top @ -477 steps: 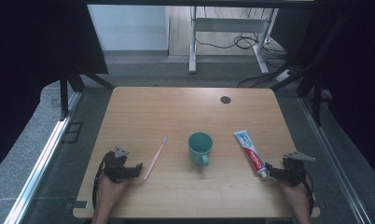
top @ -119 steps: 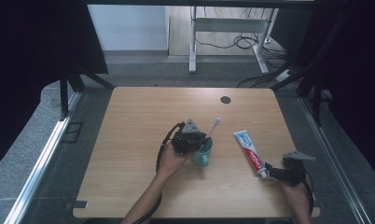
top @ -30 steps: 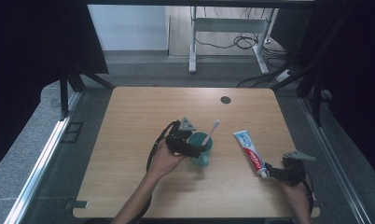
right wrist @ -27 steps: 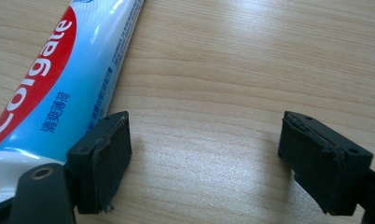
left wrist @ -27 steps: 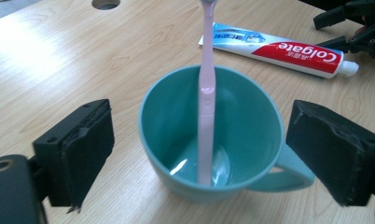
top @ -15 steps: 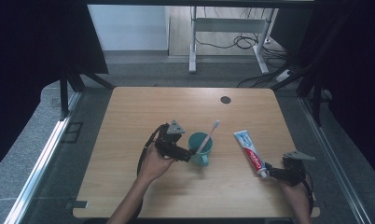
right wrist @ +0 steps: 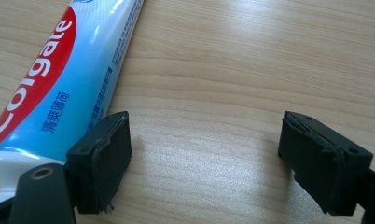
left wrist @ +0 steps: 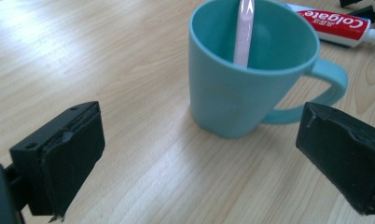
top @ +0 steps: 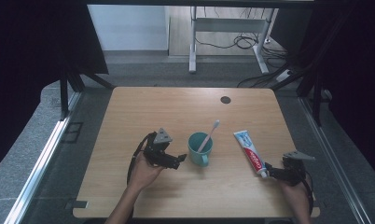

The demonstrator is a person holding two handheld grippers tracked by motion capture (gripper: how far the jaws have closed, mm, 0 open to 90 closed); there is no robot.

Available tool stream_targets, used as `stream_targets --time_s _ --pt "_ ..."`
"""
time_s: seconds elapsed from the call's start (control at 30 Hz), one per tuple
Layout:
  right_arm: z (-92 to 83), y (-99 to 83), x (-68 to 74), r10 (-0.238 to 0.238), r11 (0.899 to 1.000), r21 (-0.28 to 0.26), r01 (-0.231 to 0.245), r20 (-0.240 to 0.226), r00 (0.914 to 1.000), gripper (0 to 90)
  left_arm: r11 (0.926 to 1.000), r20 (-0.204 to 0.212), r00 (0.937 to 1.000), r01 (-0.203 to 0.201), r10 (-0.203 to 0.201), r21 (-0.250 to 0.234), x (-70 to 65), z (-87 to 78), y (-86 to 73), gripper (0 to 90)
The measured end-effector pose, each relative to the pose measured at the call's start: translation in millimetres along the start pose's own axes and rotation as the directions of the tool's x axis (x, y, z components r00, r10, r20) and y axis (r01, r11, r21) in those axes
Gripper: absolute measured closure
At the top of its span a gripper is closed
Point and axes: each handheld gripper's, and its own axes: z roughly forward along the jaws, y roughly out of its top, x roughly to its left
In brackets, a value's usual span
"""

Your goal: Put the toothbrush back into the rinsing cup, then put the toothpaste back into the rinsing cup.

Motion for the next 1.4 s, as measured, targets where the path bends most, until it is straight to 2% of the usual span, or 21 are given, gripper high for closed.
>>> stream_targets --time_s 0.17,0.37,0.57,0.87,1.13,1.4 --pt "0.0 0.0 0.0 0.0 1.0 0.0 0.0 0.0 1.0 16.9 0.9997 -0.007 0.9998 0.016 -0.016 -0.017 2.3 -3.8 -11.2 1.3" --pt "0.0 0.0 0.0 0.0 1.0 0.0 0.0 0.0 1.0 16.9 0.9995 -0.02 0.9997 0.017 -0.017 -0.026 3.6 -7.7 -25.6 1.5" --pt "-0.1 0.0 -0.3 0.002 1.0 0.0 -0.002 -0.001 1.0 16.9 0.9993 -0.027 0.9991 0.031 -0.032 -0.022 4.6 -9.1 -41.1 1.6" --pt "0.1 0.3 -0.3 -0.001 1.0 0.003 0.001 -0.007 1.0 15.6 0.9998 -0.057 0.9981 0.021 -0.021 -0.001 2.0 -10.9 -61.8 1.4" --pt "0.4 0.5 -1.6 -0.004 1.0 0.007 0.004 -0.005 1.0 12.8 0.9992 -0.07 0.9974 0.022 -0.02 0.032 0.6 -5.1 -77.6 1.4" --pt "-4.0 1.8 -5.7 -0.012 1.0 -0.007 0.012 0.004 0.9999 10.1 0.998 -0.076 0.9971 0.011 -0.006 0.062 -2.2 0.3 -84.7 1.4"
